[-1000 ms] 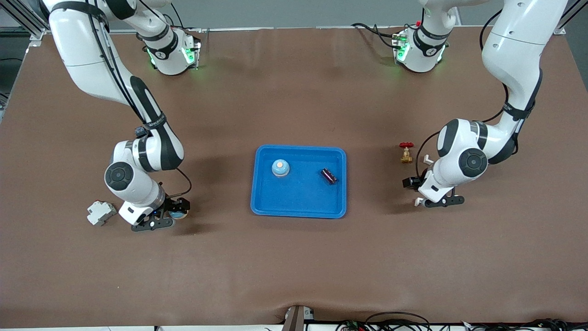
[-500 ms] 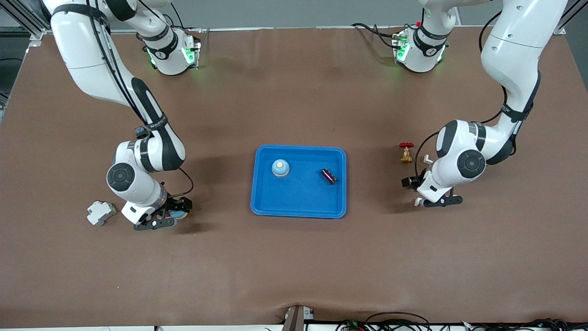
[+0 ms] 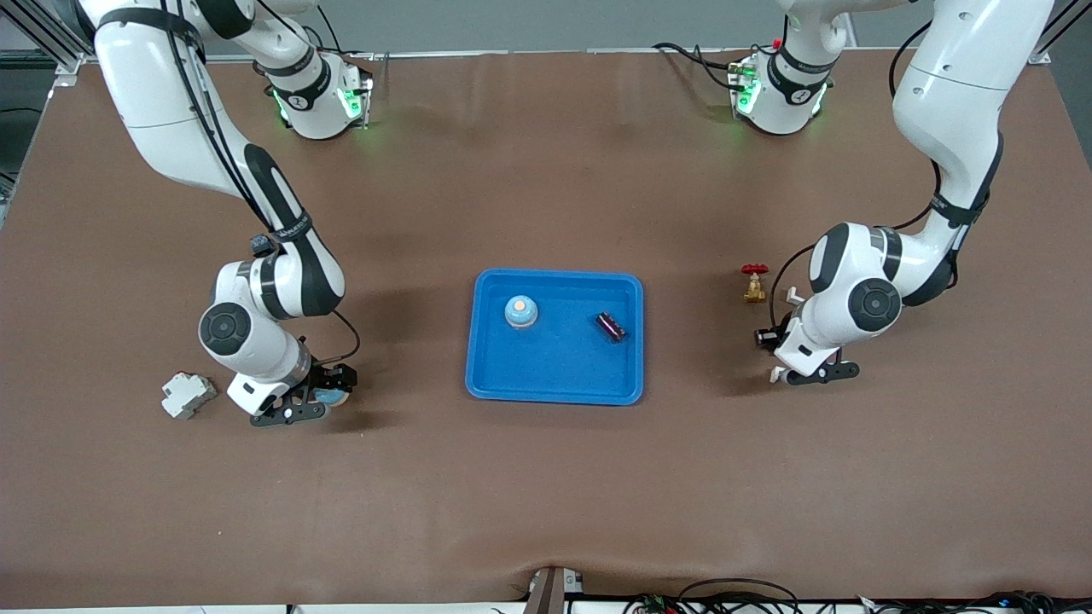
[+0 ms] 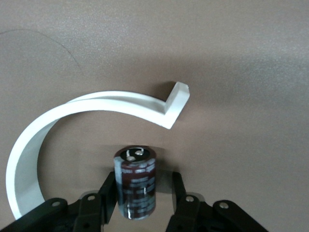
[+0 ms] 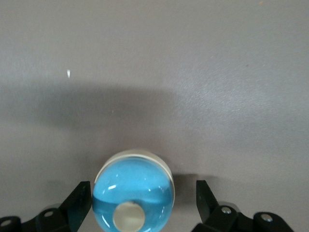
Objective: Place electrolytic capacitor and blue bell in tray
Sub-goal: 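Grasp the capacitor with the left gripper while the right gripper grasps the bell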
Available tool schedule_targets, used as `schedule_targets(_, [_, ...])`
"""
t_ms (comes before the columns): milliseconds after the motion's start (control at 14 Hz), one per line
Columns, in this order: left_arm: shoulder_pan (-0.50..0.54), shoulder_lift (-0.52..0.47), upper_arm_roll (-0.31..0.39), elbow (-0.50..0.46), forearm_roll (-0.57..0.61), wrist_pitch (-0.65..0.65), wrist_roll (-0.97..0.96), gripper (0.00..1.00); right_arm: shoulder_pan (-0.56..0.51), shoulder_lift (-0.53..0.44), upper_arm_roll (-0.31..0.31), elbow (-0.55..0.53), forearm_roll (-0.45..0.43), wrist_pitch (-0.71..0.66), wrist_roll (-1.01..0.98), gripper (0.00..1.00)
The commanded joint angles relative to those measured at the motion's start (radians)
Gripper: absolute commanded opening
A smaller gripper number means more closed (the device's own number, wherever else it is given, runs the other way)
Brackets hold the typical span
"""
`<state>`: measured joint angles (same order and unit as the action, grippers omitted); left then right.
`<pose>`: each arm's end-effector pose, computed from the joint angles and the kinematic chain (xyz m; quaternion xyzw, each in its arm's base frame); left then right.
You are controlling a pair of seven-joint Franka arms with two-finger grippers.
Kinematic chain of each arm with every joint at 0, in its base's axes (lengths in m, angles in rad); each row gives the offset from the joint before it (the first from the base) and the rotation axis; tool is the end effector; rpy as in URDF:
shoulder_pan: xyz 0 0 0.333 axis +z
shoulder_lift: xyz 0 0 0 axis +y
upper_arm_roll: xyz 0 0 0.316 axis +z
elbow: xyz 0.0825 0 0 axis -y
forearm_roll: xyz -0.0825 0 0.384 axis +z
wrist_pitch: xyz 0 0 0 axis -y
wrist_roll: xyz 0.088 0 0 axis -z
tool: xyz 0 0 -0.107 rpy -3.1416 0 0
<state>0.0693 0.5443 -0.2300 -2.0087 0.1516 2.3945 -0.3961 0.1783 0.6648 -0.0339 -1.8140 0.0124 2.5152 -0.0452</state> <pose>0.5809 -0.0926 0.1754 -0.9951 -0.0700 0.0701 0.0068 0.6461 0.0953 0.1754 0.9954 0.0935 0.0187 0.0057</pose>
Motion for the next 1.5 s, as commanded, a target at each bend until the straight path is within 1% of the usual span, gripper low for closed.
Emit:
schedule_targets(0, [0.001,0.002,0.000,0.005,0.020,-0.003,-0.032,0.27,-0.023,-0.013,0.020,-0.005,0.009,-0.035,-0.061,0.00])
schedule_targets(143, [0.004,-0.003,0.000,0.007,0.020,-0.003,-0.033,0.07,-0.020,-0.021,0.022,-0.004,0.009,-0.048,-0.058,0.00])
schedule_targets(214, [0.006,-0.006,0.000,0.008,0.020,-0.006,-0.033,0.02,-0.016,-0.024,0.026,0.002,0.011,-0.065,-0.054,0.00])
schedule_targets(286, [0.006,-0.009,-0.002,0.013,0.017,-0.008,-0.036,0.00,-0.017,-0.033,0.037,0.013,0.029,-0.096,-0.050,0.00])
schedule_targets(429, [0.003,-0.012,-0.002,0.050,0.014,-0.029,-0.056,0.00,-0.011,-0.042,0.042,0.054,0.111,-0.169,-0.038,0.00])
schedule_targets(571, [0.000,-0.018,-0.008,0.129,0.006,-0.153,-0.061,0.00,0.003,-0.048,0.060,0.103,0.165,-0.237,0.017,0.00])
schedule_targets(643, [-0.002,-0.017,-0.021,0.175,0.005,-0.213,-0.075,0.00,0.022,-0.059,0.065,0.117,0.167,-0.252,0.087,0.00])
schedule_targets(786, [-0.028,-0.004,-0.028,0.278,0.005,-0.300,-0.154,0.00,0.105,-0.065,0.065,0.131,0.161,-0.256,0.251,0.00])
schedule_targets(857, [-0.039,0.003,-0.029,0.315,-0.007,-0.323,-0.179,0.00,0.150,-0.065,0.060,0.148,0.155,-0.257,0.345,0.00])
schedule_targets(929, [-0.051,0.005,-0.029,0.335,-0.029,-0.334,-0.202,0.00,0.179,-0.064,0.060,0.160,0.152,-0.257,0.428,0.00])
schedule_targets(1143, [-0.112,0.003,-0.028,0.364,-0.033,-0.342,-0.334,0.00,0.263,-0.051,0.055,0.180,0.140,-0.248,0.629,0.00])
schedule_targets(1214, [-0.134,0.003,-0.028,0.378,-0.037,-0.345,-0.380,0.00,0.292,-0.039,0.055,0.192,0.123,-0.248,0.692,0.00])
schedule_targets(1286, [-0.161,0.005,-0.028,0.396,-0.044,-0.345,-0.426,0.00,0.322,-0.021,0.052,0.208,0.083,-0.248,0.758,0.00])
schedule_targets(1429, [-0.199,0.037,-0.028,0.465,-0.061,-0.345,-0.521,0.00,0.362,0.018,0.054,0.251,0.011,-0.256,0.890,0.00])
